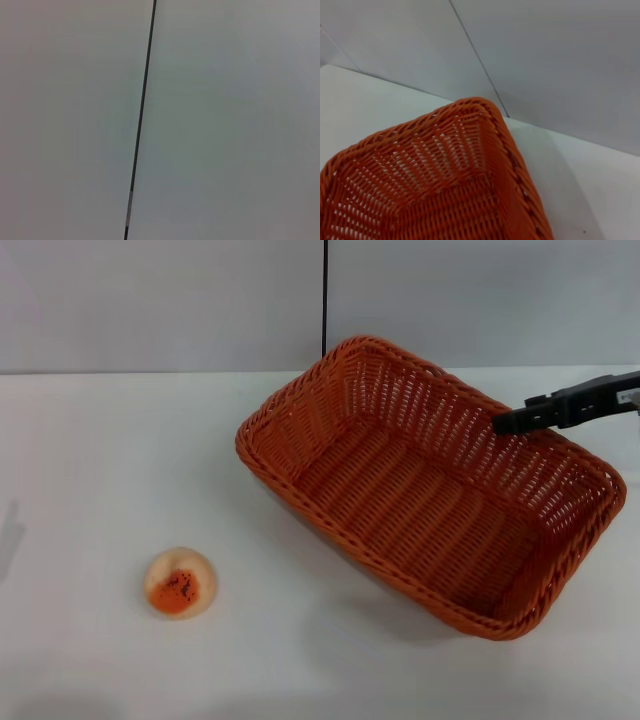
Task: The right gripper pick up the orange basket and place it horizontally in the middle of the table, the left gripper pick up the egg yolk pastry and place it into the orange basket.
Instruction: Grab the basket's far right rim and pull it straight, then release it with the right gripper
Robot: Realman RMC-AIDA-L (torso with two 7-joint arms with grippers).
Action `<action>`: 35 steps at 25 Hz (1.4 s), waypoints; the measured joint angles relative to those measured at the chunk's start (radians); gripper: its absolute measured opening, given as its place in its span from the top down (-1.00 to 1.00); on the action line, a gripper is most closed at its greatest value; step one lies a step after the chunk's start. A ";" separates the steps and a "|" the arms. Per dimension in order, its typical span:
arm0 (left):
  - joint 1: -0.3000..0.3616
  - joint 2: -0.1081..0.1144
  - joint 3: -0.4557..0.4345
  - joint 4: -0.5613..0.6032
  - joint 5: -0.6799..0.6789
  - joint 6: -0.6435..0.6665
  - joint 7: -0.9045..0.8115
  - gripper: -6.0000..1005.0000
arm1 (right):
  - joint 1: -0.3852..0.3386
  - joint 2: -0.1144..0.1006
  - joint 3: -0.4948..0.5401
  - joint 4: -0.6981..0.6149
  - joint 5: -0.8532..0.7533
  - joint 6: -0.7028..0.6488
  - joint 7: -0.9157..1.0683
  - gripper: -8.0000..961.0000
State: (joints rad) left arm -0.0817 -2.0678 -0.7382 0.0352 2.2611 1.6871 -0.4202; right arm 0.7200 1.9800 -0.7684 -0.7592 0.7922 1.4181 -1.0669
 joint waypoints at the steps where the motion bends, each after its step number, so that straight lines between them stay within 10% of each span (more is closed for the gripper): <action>1: -0.001 0.000 0.000 0.000 0.000 -0.001 0.000 -0.61 | 0.000 0.000 0.000 0.000 0.000 0.000 0.000 -0.62; 18: -0.001 0.003 -0.007 0.000 -0.005 -0.010 0.000 -0.61 | 0.008 0.041 0.007 0.027 0.022 -0.082 -0.024 -0.60; 35: 0.017 0.003 -0.009 0.004 -0.008 -0.012 0.002 -0.61 | 0.042 0.041 -0.013 0.059 0.022 -0.058 -0.133 0.39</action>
State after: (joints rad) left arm -0.0643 -2.0652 -0.7470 0.0392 2.2533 1.6754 -0.4180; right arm 0.7623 2.0213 -0.7811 -0.7006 0.8138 1.3597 -1.1998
